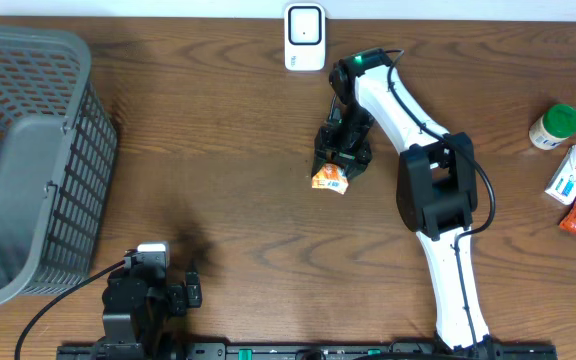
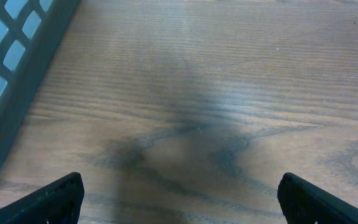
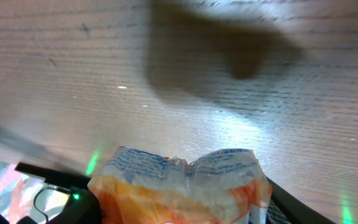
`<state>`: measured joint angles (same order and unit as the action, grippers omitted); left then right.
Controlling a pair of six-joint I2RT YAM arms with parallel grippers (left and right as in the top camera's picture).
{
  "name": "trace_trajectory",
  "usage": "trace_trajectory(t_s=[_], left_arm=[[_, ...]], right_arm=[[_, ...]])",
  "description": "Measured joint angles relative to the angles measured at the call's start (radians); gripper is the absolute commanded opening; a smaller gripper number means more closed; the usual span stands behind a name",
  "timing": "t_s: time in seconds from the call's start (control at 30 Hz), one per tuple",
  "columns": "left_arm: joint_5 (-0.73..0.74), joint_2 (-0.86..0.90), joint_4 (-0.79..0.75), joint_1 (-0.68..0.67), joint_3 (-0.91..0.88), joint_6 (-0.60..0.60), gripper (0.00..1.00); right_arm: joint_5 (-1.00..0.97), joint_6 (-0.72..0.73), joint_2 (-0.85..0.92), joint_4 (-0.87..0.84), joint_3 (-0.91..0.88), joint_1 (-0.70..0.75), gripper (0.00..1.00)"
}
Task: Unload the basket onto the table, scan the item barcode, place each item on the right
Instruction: 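Lift the tissue pack and carry it toward the scanner, then hold the tissue pack up in front of the scanner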
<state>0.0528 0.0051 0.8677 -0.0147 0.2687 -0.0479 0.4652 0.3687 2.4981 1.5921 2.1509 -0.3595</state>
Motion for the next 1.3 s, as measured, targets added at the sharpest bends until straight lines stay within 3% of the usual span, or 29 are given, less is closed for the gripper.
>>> trace_trajectory(t_s=[0.3, 0.47, 0.53, 0.67, 0.97, 1.3], left_arm=[[0.000, 0.000, 0.000, 0.000, 0.000, 0.000, 0.99], [0.000, 0.000, 0.000, 0.000, 0.000, 0.000, 0.99], [0.000, 0.000, 0.000, 0.000, 0.000, 0.000, 0.99], [0.000, 0.000, 0.000, 0.000, 0.000, 0.000, 0.99], [0.000, 0.000, 0.000, 0.000, 0.000, 0.000, 0.99], [0.000, 0.000, 0.000, 0.000, 0.000, 0.000, 0.99]], right_arm=[[0.037, -0.017, 0.000, -0.027, 0.002, -0.002, 0.42], [0.037, -0.018, 0.023, -0.045, 0.140, -0.002, 0.45], [0.020, -0.018, 0.024, -0.053, 0.261, -0.002, 0.56], [-0.087, -0.021, 0.023, -0.085, 0.469, -0.002, 0.58], [-0.364, -0.042, 0.022, -0.494, 0.494, -0.007, 0.60], [-0.543, -0.095, 0.022, -1.152, 0.222, -0.035, 0.61]])
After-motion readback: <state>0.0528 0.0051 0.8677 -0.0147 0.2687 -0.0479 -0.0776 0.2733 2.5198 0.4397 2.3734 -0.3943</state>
